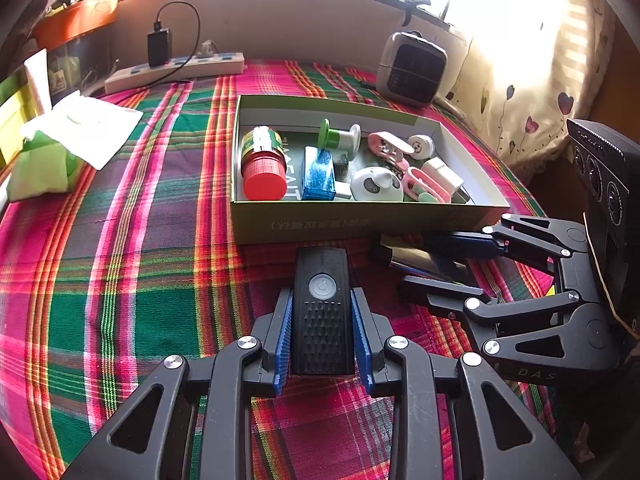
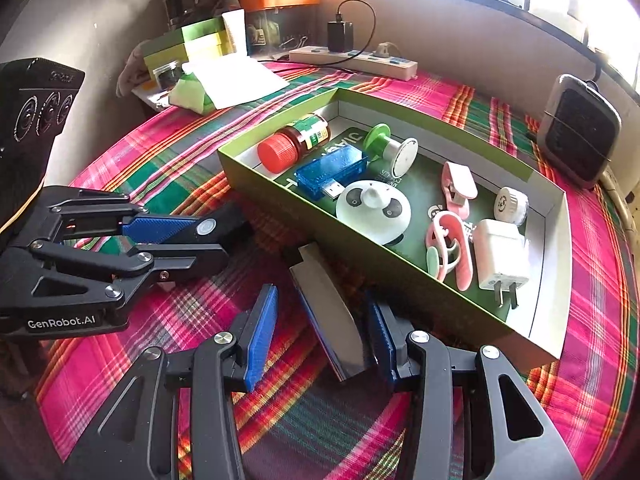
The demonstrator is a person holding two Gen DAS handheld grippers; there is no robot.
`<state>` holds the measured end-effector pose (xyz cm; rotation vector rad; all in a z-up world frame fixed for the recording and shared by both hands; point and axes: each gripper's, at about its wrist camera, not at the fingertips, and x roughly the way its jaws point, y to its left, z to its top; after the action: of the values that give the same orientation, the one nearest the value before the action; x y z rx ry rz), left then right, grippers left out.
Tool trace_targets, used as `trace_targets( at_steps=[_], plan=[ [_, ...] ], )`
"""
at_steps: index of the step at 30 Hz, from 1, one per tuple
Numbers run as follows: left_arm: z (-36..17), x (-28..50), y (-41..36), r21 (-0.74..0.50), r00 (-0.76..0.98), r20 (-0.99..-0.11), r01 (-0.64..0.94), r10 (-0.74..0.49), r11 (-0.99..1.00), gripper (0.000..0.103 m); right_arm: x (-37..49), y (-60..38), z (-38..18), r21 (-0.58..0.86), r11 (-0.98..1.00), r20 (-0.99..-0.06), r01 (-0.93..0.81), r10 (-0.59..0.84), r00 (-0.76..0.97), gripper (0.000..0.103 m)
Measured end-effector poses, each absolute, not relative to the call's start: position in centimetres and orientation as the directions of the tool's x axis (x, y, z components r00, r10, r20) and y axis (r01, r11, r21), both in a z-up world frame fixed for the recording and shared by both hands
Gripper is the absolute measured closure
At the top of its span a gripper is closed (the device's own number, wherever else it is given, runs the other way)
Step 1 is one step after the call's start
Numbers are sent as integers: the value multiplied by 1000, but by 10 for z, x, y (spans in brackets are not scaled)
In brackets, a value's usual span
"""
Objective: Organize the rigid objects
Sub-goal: 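Grasp the silver flat object with the right tool, then carry the black object with the left tool while the right tool carries the silver object to the box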
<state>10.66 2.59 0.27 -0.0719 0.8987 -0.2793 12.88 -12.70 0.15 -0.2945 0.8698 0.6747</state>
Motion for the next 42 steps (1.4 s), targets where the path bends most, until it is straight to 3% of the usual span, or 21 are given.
trace_targets(
  at_steps=[5, 11, 42],
  plan=[
    [3, 107, 28, -177, 588, -763, 210, -269, 962, 76, 124, -125, 2, 5, 754, -783, -657, 412, 466, 72],
    [3, 107, 28, -178, 588, -762, 210, -270, 961, 76, 119, -124, 2, 9, 755, -782, -656, 414, 466, 78],
    [4, 105, 23, -139, 602, -762, 207, -238, 968, 77, 112, -133, 5, 57, 790, -767, -611, 426, 480, 79]
  ],
)
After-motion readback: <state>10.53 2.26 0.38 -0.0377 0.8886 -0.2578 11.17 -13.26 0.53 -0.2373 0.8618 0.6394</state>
